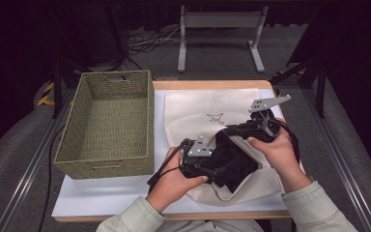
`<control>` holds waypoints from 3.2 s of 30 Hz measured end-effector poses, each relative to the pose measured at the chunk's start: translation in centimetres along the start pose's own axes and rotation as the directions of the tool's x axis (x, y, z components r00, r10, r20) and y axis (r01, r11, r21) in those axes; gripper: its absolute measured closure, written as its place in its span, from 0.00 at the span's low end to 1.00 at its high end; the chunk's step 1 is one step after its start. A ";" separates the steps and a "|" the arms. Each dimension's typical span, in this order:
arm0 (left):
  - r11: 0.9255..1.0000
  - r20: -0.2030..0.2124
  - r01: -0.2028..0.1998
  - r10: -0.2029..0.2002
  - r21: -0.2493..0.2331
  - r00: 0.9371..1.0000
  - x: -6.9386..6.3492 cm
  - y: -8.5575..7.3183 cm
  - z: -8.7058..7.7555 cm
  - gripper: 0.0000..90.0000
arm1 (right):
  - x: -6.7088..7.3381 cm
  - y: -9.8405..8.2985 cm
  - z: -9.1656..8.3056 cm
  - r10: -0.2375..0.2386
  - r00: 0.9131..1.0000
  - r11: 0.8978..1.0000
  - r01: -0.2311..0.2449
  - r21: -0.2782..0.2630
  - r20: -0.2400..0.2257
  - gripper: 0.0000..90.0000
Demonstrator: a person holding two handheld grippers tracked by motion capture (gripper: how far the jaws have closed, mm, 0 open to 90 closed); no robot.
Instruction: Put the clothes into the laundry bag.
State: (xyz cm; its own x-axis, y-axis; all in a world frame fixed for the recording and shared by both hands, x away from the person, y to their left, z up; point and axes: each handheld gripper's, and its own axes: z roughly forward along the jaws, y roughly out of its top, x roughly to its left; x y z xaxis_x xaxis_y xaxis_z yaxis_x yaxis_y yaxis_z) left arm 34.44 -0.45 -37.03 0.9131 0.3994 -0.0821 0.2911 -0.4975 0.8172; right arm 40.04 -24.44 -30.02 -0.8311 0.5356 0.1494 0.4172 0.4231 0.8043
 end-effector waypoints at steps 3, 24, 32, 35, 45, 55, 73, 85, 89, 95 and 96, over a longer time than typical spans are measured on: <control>1.000 -0.031 0.018 -0.018 0.017 0.999 0.9 -1.0 -0.7 0.37 | 0.0 0.0 0.0 0.000 1.000 1.000 0.000 0.000 0.000 0.98; 0.995 -0.012 0.010 -0.009 0.104 1.000 2.0 -2.2 1.5 0.90 | 0.0 0.0 -0.1 0.003 1.000 1.000 -0.003 -0.002 -0.006 0.98; 0.999 -0.004 -0.043 0.043 0.020 0.999 0.5 -0.1 2.6 0.92 | 0.3 0.4 0.2 -0.003 1.000 1.000 0.003 -0.005 -0.015 0.98; 0.999 0.001 -0.041 0.041 0.012 0.999 0.7 0.3 3.5 0.93 | 0.6 0.5 0.1 -0.010 1.000 1.000 0.010 -0.009 -0.020 0.98; 0.998 -0.070 -0.058 0.059 0.011 0.996 1.8 0.8 5.6 0.93 | 0.4 0.3 -0.1 -0.006 1.000 1.000 0.006 -0.012 -0.023 0.98; 1.000 -0.069 -0.025 0.024 -0.007 0.997 1.6 0.3 4.8 0.70 | 0.4 0.1 -0.3 -0.002 1.000 1.000 0.002 -0.017 -0.019 0.98; 1.000 -0.098 -0.015 0.014 -0.012 0.995 -0.1 -3.4 -3.2 0.51 | 1.1 -0.5 -2.0 -0.017 1.000 0.999 0.017 -0.028 -0.012 0.98; 0.984 -0.120 -0.087 0.107 0.157 0.987 -1.4 -5.2 -0.4 0.35 | 1.1 -0.6 -1.7 -0.012 1.000 1.000 0.011 -0.024 -0.023 0.98; 0.977 -0.159 -0.117 0.146 0.180 0.976 -1.0 -5.3 0.3 0.36 | 1.0 -0.7 -1.6 -0.007 1.000 1.000 0.006 -0.025 -0.029 0.98; 0.978 -0.158 -0.118 0.145 0.171 0.977 -0.6 -5.4 -0.2 0.54 | 0.8 -1.0 -1.4 0.004 0.999 1.000 -0.004 -0.022 -0.034 0.98; 0.980 -0.152 -0.117 0.142 0.163 0.978 -0.6 -5.4 -0.3 0.59 | 0.7 -1.0 -1.4 0.005 0.999 1.000 -0.006 -0.020 -0.035 0.98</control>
State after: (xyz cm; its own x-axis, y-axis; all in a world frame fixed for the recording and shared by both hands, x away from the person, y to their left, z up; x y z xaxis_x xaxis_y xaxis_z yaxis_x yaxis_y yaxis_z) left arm 32.19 2.21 -41.23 0.8909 0.4372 0.1229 0.2248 -0.6599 0.7170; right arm 38.54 -25.51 -29.93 -0.8414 0.5119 0.1733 0.4146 0.4056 0.8146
